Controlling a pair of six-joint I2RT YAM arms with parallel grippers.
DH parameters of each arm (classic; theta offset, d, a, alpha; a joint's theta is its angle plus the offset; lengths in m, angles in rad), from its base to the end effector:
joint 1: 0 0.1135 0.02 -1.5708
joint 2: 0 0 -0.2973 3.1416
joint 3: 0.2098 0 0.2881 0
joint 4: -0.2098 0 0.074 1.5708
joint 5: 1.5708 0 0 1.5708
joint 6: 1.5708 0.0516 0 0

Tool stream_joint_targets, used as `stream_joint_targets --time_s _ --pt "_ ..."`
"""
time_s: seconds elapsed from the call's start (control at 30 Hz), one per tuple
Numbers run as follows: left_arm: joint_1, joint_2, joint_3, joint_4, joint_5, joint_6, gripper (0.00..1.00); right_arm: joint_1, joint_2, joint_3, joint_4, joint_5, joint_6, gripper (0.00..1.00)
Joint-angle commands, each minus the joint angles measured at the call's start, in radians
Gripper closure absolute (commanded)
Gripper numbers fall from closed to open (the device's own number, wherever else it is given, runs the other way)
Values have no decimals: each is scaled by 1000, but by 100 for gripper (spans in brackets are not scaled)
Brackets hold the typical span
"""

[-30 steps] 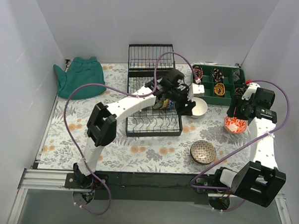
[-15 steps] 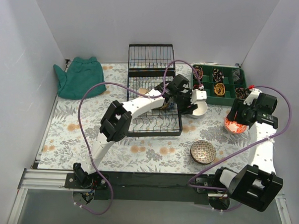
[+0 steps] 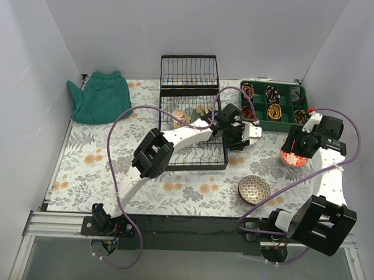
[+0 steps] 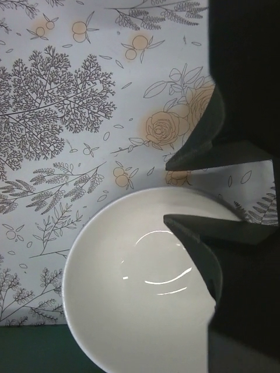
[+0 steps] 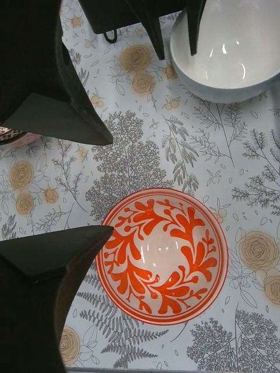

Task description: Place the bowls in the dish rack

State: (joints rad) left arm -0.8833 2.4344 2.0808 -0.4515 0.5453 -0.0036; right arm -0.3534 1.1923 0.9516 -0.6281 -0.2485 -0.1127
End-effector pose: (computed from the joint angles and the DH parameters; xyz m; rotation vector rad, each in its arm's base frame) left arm 0.3683 -0.4907 0.1802 1.3053 2.1196 -1.0522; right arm 0.2654 -0.0844 0.2862 0.1795 2.3992 0.0888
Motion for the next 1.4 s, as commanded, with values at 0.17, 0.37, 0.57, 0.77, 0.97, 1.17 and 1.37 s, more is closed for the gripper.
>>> stream_joint_targets --time_s 0.17,0.37,0.57,0.77,0.97,1.17,1.37 --pt "-8 -46 38 -26 25 19 97 -6 10 16 11 -31 -18 35" --pt "-8 -224 22 -13 179 -177 100 -6 36 24 13 -35 -24 36" --pt "50 -529 -370 454 219 -796 100 -6 69 36 25 -29 -24 36" --pt "171 -736 -746 937 99 -1415 100 -6 96 30 25 -12 -33 37" --pt "205 -784 -824 864 -25 -1567 100 -6 99 30 18 -1 -42 38" --pt "214 -775 -808 746 -208 -1838 100 -6 87 -2 16 6 -44 38" --pt "213 -739 -754 650 -280 -2073 100 -6 75 -42 19 25 -50 38"
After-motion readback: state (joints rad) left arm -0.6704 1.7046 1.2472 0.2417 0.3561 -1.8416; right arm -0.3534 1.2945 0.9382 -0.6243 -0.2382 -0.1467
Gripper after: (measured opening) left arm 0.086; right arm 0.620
